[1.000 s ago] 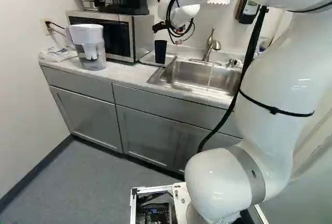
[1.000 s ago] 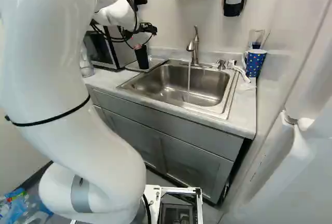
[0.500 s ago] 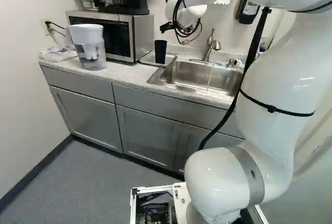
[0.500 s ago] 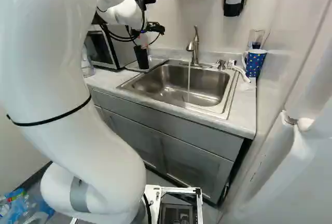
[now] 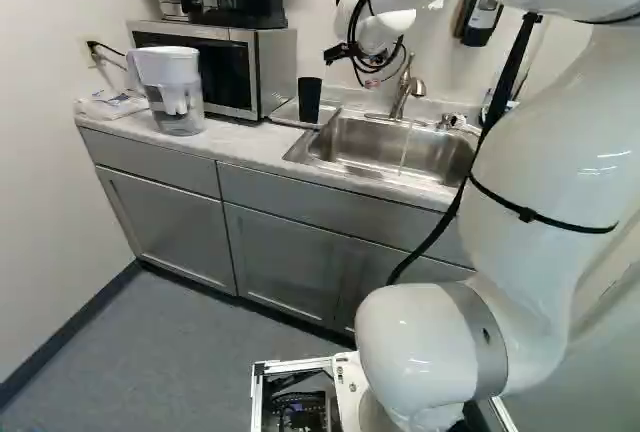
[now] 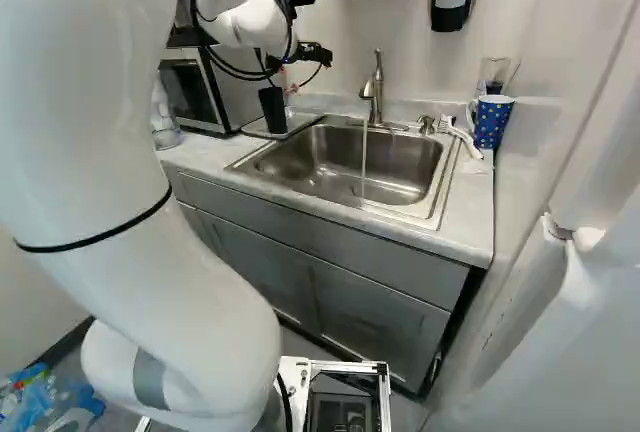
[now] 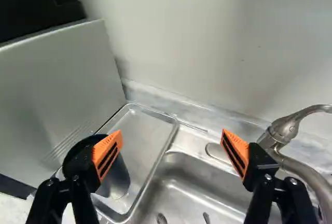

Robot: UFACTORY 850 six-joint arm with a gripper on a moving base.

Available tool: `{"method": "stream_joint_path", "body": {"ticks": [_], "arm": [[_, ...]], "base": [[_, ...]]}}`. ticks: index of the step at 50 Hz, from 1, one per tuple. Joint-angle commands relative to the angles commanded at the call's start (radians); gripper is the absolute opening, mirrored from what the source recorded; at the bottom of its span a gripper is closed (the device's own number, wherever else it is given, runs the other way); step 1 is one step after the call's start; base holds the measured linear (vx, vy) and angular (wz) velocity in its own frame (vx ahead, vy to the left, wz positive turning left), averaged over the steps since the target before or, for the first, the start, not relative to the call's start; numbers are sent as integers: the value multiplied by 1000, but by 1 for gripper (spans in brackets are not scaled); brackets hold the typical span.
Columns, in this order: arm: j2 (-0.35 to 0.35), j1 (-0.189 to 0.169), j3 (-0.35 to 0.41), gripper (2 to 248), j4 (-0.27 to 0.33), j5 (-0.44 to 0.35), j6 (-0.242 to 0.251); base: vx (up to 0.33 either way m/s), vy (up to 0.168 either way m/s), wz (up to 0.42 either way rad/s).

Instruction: Rinse the cup and place it in the tray

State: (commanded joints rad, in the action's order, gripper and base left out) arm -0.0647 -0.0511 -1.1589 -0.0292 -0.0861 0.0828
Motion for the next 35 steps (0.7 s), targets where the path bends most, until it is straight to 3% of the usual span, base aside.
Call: {"method": "stream_joint_path", "body": {"ticks": [35], "arm": [[42, -102, 43, 247, 0, -26, 0]], "base": [[0, 0, 0]]}}
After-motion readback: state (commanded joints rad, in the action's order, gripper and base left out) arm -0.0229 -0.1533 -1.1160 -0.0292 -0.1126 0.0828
